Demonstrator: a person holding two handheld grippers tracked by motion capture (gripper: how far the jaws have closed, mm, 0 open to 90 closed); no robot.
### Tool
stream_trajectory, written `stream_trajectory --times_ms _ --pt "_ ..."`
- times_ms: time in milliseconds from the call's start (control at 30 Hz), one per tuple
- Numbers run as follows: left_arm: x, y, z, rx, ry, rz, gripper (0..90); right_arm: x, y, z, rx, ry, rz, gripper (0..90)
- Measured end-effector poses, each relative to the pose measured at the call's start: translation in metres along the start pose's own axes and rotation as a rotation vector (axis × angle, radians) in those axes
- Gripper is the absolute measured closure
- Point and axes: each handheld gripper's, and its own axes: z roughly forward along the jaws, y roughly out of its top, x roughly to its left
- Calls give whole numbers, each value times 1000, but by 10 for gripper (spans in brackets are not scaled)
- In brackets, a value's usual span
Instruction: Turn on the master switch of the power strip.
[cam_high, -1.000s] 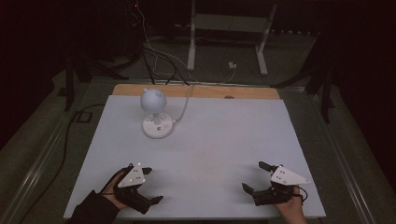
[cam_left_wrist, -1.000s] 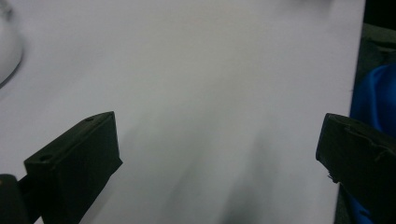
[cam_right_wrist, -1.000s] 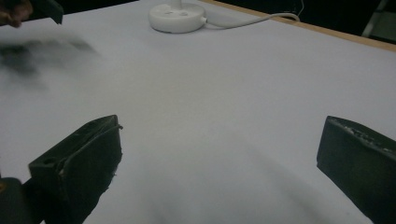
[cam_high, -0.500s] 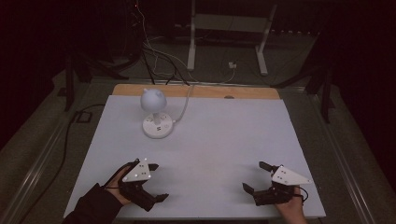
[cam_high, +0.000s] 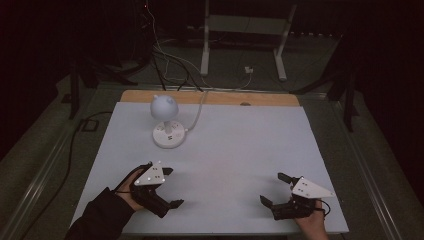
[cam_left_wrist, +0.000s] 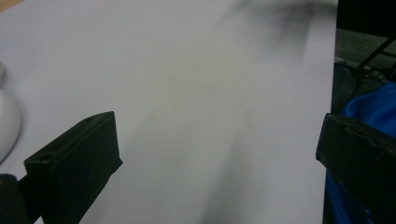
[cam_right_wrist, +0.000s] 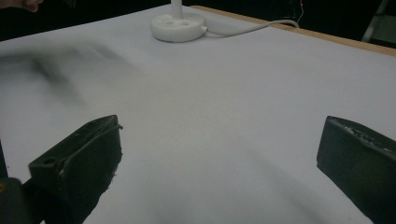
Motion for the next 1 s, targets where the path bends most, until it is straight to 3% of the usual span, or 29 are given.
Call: stream_trajectory --times_ms 67,367,700,867,1000 --pt "3 3 -2 -23 8 -8 2 0 0 0 -1 -1 -2 1" --pt "13 14 -2 -42 23 -36 2 0 0 0 -1 -3 0 0" --pt "22 24 9 -74 53 -61 2 -1 0 0 -2 -2 0 1" --pt "27 30 16 -86 107 -78 3 -1 0 0 -2 1 1 1" --pt "31 30 20 -90 126 -96 3 -1 0 0 -1 0 4 1"
